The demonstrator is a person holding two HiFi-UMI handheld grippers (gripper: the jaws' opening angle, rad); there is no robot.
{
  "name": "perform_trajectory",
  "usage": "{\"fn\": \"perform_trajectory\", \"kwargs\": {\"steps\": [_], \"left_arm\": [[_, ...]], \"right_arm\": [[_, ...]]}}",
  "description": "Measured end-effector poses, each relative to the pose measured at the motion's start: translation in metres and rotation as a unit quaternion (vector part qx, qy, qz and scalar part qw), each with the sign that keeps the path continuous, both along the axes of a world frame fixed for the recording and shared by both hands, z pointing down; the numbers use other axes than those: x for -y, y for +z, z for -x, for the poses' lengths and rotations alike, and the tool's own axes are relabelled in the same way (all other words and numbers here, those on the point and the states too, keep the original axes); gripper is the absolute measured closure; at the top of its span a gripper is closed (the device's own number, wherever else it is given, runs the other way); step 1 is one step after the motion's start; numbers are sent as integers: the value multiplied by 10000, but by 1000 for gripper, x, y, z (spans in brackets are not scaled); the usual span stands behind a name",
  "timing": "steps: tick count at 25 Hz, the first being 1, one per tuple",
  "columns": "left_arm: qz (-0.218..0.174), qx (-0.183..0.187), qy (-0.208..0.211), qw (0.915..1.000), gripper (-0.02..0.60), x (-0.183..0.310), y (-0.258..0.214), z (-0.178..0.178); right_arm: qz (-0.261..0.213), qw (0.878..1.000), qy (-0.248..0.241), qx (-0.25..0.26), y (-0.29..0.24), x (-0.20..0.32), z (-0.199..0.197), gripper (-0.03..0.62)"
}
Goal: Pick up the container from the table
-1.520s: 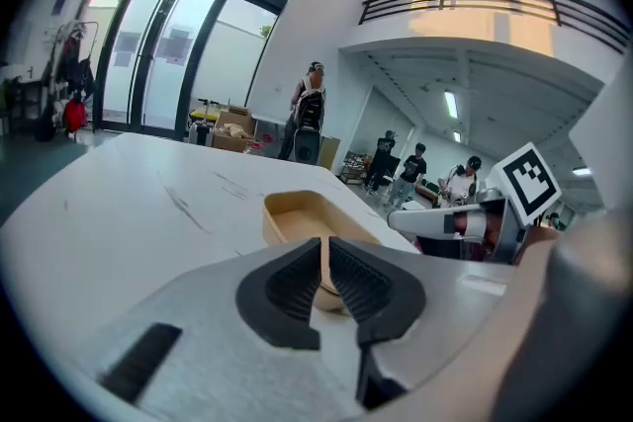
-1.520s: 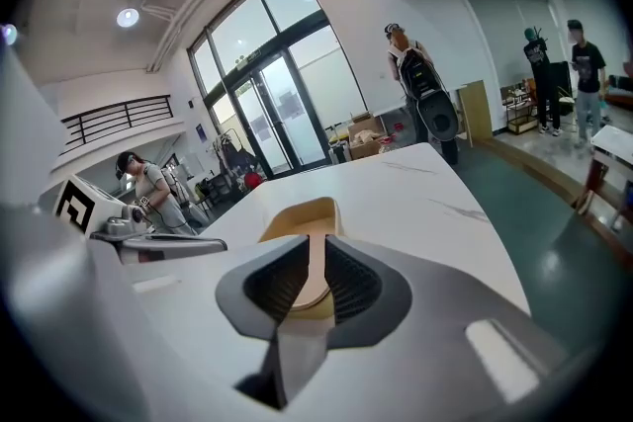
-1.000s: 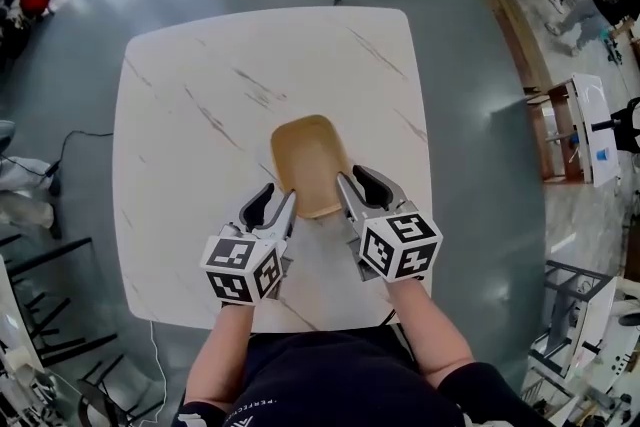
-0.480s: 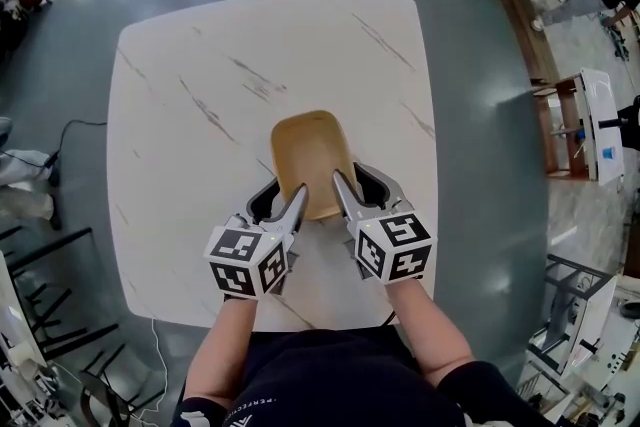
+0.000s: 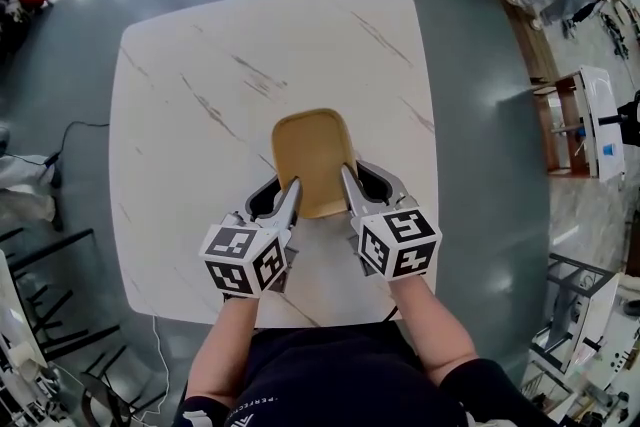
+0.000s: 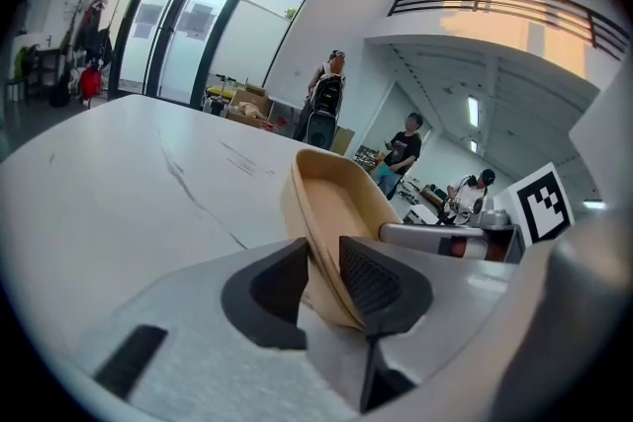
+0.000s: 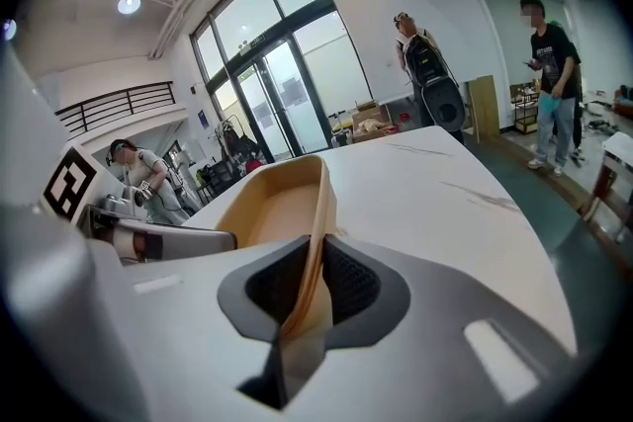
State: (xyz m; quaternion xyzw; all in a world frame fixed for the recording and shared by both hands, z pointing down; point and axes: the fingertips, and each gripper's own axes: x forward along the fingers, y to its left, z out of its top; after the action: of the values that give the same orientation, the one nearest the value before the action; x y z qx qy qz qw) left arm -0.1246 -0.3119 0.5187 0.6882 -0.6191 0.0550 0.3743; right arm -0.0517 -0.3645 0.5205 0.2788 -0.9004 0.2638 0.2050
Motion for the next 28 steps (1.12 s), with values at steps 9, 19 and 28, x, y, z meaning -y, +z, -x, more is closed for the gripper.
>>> {"fn": "perform_trajectory", "kwargs": {"steps": [9, 19, 28], "left_arm": [[-433, -248, -243, 9985, 503, -19, -28, 1], [-914, -72, -104, 9957, 508, -53, -65, -2], [-1316, -7, -20, 9913, 508, -99, -100, -2]], "right_arm": [[-382, 9992, 48, 59, -28, -18, -2, 569], [-760, 9965, 184, 303, -66, -55, -8, 566], [-1026, 9929, 251, 547, -100, -102, -9, 566]]}}
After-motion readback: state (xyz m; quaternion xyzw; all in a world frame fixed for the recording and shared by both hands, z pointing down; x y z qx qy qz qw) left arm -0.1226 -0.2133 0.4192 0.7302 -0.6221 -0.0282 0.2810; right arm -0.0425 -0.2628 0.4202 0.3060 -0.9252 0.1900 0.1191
